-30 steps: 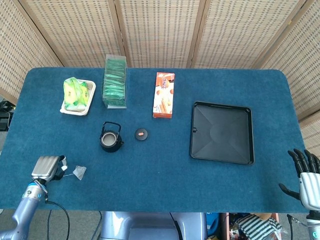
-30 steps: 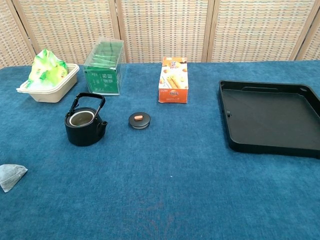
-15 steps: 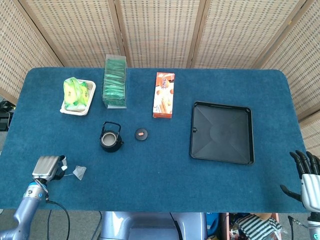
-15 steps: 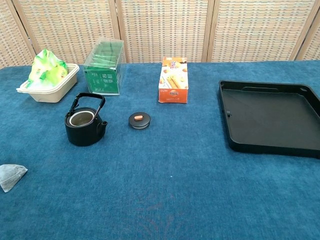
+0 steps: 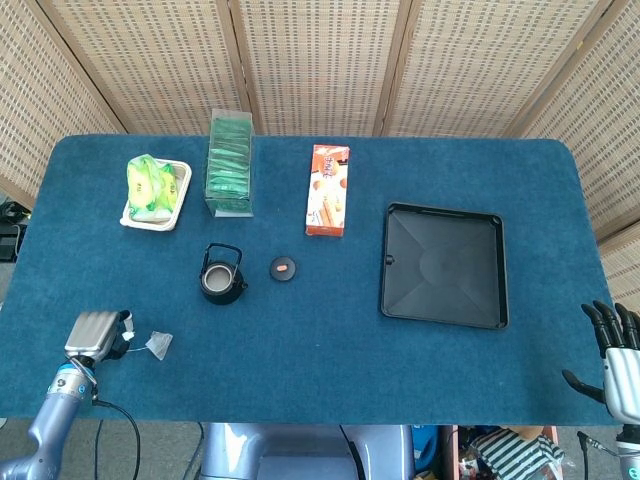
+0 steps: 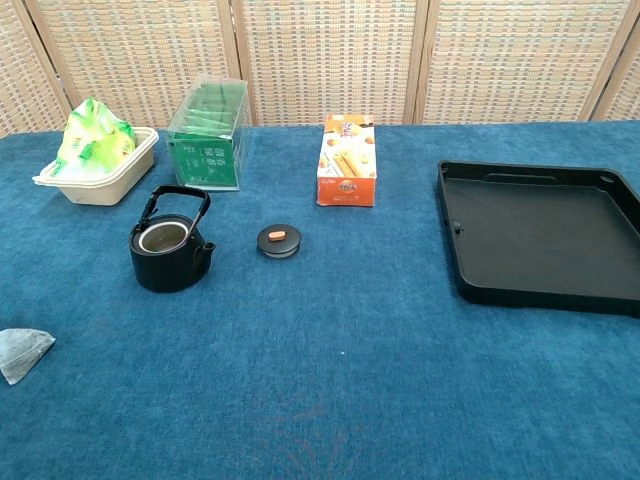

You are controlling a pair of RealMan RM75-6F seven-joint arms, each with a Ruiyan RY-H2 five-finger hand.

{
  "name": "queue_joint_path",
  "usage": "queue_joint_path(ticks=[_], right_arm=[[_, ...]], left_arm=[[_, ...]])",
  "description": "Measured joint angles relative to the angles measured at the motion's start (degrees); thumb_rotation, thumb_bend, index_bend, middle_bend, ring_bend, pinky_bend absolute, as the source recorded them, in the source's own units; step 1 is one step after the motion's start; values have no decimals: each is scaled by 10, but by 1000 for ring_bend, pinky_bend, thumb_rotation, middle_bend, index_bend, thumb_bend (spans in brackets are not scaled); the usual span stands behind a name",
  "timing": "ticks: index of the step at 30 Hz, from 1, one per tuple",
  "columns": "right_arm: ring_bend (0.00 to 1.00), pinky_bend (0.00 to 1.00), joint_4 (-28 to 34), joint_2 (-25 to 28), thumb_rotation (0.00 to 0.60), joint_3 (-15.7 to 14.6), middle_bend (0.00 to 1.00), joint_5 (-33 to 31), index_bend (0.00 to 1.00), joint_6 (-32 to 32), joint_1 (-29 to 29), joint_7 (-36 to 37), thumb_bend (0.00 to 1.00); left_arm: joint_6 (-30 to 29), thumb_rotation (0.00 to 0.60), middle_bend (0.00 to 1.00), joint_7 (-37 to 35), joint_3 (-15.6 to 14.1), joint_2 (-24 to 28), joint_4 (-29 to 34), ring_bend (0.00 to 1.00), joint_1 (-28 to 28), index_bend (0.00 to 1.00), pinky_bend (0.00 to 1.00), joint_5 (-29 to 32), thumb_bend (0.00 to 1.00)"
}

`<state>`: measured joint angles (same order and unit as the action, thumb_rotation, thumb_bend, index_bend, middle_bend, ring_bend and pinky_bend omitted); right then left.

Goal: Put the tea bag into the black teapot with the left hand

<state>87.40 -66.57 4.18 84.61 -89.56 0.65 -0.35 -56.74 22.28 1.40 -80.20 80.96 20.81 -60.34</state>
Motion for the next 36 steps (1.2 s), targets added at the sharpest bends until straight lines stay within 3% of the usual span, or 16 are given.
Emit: queue_joint_path(ticks=[20, 36], right_arm=[[11, 123, 2, 1, 600, 1, 190, -1, 157, 1, 1, -1, 19], [11, 123, -1, -1, 600, 2, 189, -1, 157, 1, 2, 4, 19]], left_arm=[[2, 600, 835, -11, -3, 8, 12, 806, 3, 544, 741, 1, 374], [-48, 600, 834, -41, 11, 51, 82, 806, -1, 545, 741, -43, 375]])
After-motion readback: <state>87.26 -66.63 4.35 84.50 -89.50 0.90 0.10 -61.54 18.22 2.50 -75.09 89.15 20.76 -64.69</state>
